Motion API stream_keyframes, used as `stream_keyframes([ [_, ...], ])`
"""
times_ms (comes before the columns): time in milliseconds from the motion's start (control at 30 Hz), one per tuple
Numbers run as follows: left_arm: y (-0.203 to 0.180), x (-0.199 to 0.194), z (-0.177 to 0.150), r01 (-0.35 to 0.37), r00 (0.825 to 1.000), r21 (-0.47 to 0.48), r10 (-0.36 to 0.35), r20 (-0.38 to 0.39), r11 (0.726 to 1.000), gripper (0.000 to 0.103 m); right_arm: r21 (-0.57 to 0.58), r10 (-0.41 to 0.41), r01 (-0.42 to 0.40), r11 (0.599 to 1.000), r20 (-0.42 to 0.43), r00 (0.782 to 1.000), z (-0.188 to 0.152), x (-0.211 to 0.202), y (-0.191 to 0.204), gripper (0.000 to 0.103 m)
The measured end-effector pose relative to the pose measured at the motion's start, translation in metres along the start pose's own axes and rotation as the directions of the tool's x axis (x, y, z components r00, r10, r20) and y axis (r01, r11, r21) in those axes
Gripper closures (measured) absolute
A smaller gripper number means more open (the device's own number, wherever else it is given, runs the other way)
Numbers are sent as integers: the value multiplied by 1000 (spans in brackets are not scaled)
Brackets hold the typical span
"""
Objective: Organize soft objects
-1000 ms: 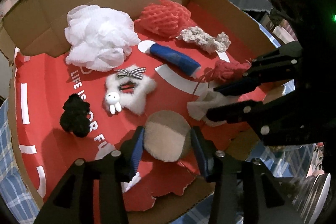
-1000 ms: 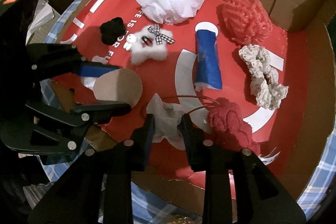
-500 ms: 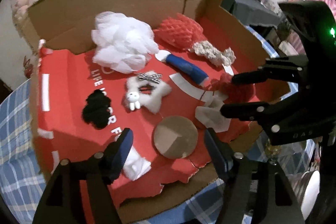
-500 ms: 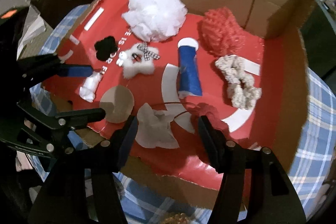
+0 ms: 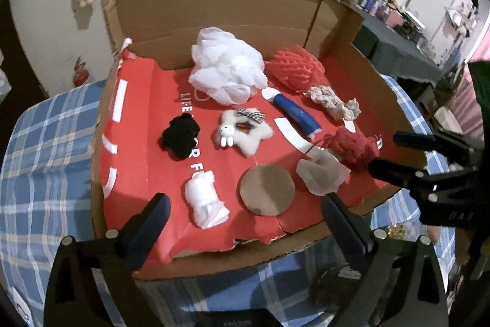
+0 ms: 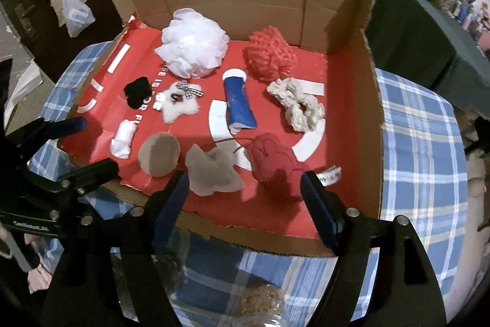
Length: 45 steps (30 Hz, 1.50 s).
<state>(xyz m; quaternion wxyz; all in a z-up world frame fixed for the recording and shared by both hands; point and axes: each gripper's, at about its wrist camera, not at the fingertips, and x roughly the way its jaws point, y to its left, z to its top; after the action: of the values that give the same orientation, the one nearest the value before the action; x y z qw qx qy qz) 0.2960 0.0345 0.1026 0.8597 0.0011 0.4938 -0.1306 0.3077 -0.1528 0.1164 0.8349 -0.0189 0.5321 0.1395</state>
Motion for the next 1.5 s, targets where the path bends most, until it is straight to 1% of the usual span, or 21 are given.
stream_keyframes([
  [167, 2, -2, -6, -30, 999, -61, 31, 20, 998, 0, 54, -13, 13, 998, 4, 1000, -9, 9, -5, 28],
  [233, 4, 0, -8, -42, 999, -90, 43, 12, 995, 0, 59, -10, 9, 998, 3, 1000, -12, 11, -5, 28],
  [333, 4, 6, -11, -54, 999, -105, 54, -2, 993, 0, 65, -13, 13, 998, 5, 1000, -14, 14, -5, 28],
  [567, -1, 16, -17, -83, 996, -82, 83, -14, 993, 0, 79, -28, 28, 996, -1, 1000, -17, 21, -8, 28],
  [667, 0, 17, -18, -78, 997, -83, 77, -16, 993, 0, 105, -4, 4, 995, -2, 1000, -18, 23, -11, 28],
  [800, -1, 18, -18, -101, 995, -78, 101, -6, 992, 0, 94, -25, 24, 995, 9, 1000, -20, 22, -11, 28],
  [900, -2, 18, -17, -104, 995, -77, 103, -5, 992, 0, 92, -30, 29, 995, 11, 999, -22, 21, -11, 28],
  [1167, -3, 17, -20, -116, 993, -68, 116, 1, 991, 0, 101, -34, 29, 994, 39, 999, -26, 17, -10, 28],
  [1500, -6, 14, -24, -140, 990, -51, 141, 18, 989, 0, 98, -37, 32, 995, 44, 998, -29, 16, -9, 28],
])
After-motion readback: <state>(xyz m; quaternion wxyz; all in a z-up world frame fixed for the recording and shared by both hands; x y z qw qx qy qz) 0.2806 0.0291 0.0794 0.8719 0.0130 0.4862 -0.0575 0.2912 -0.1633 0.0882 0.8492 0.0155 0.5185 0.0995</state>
